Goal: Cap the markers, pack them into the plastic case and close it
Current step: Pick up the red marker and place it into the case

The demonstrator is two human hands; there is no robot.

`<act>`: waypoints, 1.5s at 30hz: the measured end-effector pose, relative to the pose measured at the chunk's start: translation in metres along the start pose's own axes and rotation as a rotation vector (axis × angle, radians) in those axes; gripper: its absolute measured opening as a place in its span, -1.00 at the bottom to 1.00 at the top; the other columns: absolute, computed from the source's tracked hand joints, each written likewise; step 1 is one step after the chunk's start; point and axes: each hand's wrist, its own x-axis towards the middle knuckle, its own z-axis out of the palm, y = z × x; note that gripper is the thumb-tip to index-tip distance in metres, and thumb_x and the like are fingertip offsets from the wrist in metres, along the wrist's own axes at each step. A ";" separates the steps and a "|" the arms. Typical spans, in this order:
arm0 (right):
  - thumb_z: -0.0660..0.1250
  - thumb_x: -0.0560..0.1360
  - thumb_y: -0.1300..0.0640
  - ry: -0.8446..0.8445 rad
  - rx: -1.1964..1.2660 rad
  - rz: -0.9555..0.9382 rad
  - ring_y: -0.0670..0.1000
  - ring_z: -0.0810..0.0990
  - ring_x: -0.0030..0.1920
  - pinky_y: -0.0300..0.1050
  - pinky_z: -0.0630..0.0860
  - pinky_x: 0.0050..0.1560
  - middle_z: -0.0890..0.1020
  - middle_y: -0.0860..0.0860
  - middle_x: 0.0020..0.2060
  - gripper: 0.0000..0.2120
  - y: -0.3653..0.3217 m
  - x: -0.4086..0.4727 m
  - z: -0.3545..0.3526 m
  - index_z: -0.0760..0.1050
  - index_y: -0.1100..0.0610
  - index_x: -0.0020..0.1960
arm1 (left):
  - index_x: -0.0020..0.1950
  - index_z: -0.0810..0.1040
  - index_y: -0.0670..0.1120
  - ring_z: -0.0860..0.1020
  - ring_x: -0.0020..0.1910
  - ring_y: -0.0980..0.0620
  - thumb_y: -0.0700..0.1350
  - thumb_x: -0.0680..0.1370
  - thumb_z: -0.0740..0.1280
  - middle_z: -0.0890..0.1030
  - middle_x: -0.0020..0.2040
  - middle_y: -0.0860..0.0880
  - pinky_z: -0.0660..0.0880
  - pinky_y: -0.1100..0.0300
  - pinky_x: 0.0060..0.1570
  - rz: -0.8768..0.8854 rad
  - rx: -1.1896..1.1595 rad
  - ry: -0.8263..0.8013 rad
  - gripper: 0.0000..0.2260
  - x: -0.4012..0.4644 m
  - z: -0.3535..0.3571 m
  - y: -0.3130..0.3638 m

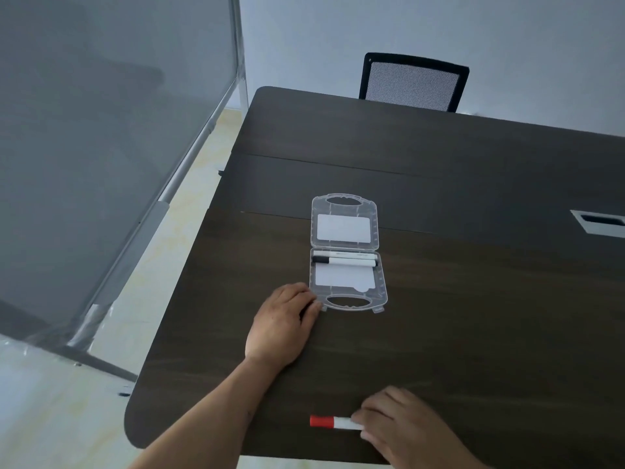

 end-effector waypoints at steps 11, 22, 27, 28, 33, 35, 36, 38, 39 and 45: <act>0.27 0.50 0.12 0.183 -0.044 0.072 -0.01 0.58 -0.17 -0.15 0.56 -0.16 0.62 0.02 -0.10 -0.76 0.054 0.050 -0.064 0.51 0.11 0.16 | 0.06 0.60 0.04 0.45 0.12 0.19 0.05 0.55 0.26 0.58 0.09 0.13 0.29 0.38 0.12 0.002 0.012 0.020 -0.81 0.001 0.001 0.000; 0.34 0.51 0.17 0.151 -0.213 0.139 0.07 0.58 -0.02 -0.06 0.51 -0.01 0.67 0.04 0.03 -0.75 0.102 0.158 -0.074 0.56 0.10 0.19 | 0.06 0.59 0.06 0.42 0.10 0.23 0.08 0.55 0.21 0.57 0.07 0.16 0.22 0.47 0.12 0.028 0.014 0.022 -0.78 0.003 0.000 0.000; 0.34 0.51 0.14 0.092 -0.247 0.147 0.04 0.53 0.02 -0.09 0.51 -0.01 0.63 0.04 0.03 -0.73 0.102 0.160 -0.062 0.54 0.08 0.21 | 0.09 0.57 0.09 0.43 0.14 0.23 0.10 0.56 0.19 0.55 0.11 0.18 0.25 0.41 0.15 0.033 0.015 0.007 -0.77 0.002 0.001 -0.001; 0.34 0.51 0.14 0.098 -0.255 0.146 0.04 0.53 0.01 -0.11 0.50 -0.03 0.63 0.04 0.02 -0.73 0.101 0.160 -0.061 0.54 0.08 0.21 | 0.09 0.57 0.09 0.43 0.15 0.23 0.10 0.56 0.19 0.55 0.11 0.19 0.26 0.40 0.15 0.031 0.013 0.004 -0.77 0.002 0.001 -0.002; 0.41 0.45 0.18 0.084 -0.269 0.175 0.06 0.55 -0.09 -0.14 0.47 -0.17 0.64 0.06 -0.08 -0.73 0.100 0.164 -0.058 0.58 0.10 0.15 | 0.07 0.58 0.09 0.42 0.14 0.24 0.10 0.56 0.19 0.56 0.10 0.18 0.22 0.46 0.14 0.029 0.013 0.013 -0.77 0.002 0.002 -0.001; 0.42 0.43 0.20 0.080 -0.271 0.185 0.07 0.55 -0.10 -0.15 0.46 -0.19 0.64 0.07 -0.09 -0.73 0.101 0.165 -0.057 0.59 0.11 0.14 | 0.06 0.59 0.08 0.43 0.14 0.22 0.10 0.55 0.18 0.57 0.09 0.18 0.23 0.46 0.15 0.035 0.017 0.025 -0.76 0.002 0.002 -0.001; 0.42 0.44 0.20 0.078 -0.270 0.192 0.06 0.54 -0.09 -0.16 0.45 -0.19 0.63 0.07 -0.09 -0.73 0.101 0.165 -0.056 0.59 0.12 0.14 | 0.06 0.59 0.08 0.43 0.14 0.22 0.10 0.56 0.18 0.57 0.09 0.18 0.25 0.45 0.16 0.034 0.017 0.025 -0.75 0.002 0.002 -0.002; 0.42 0.44 0.19 0.074 -0.260 0.208 0.06 0.53 -0.07 -0.17 0.44 -0.17 0.61 0.07 -0.08 -0.72 0.101 0.165 -0.054 0.57 0.12 0.16 | 0.06 0.59 0.08 0.43 0.14 0.23 0.10 0.56 0.18 0.56 0.09 0.18 0.27 0.44 0.15 0.035 0.014 0.018 -0.76 0.002 0.002 -0.002; 0.42 0.44 0.19 0.074 -0.253 0.211 0.06 0.52 -0.06 -0.17 0.45 -0.16 0.61 0.07 -0.07 -0.70 0.101 0.165 -0.053 0.56 0.12 0.17 | 0.06 0.59 0.07 0.43 0.14 0.22 0.10 0.56 0.18 0.56 0.09 0.18 0.25 0.45 0.14 0.036 0.015 0.017 -0.76 0.002 0.002 -0.002; 0.39 0.48 0.15 0.083 -0.211 0.206 0.04 0.50 0.02 -0.19 0.46 -0.06 0.57 0.05 0.01 -0.62 0.102 0.163 -0.052 0.47 0.10 0.29 | 0.05 0.59 0.07 0.43 0.13 0.21 0.10 0.56 0.18 0.57 0.08 0.17 0.22 0.46 0.14 0.033 0.018 0.019 -0.76 0.002 0.002 -0.002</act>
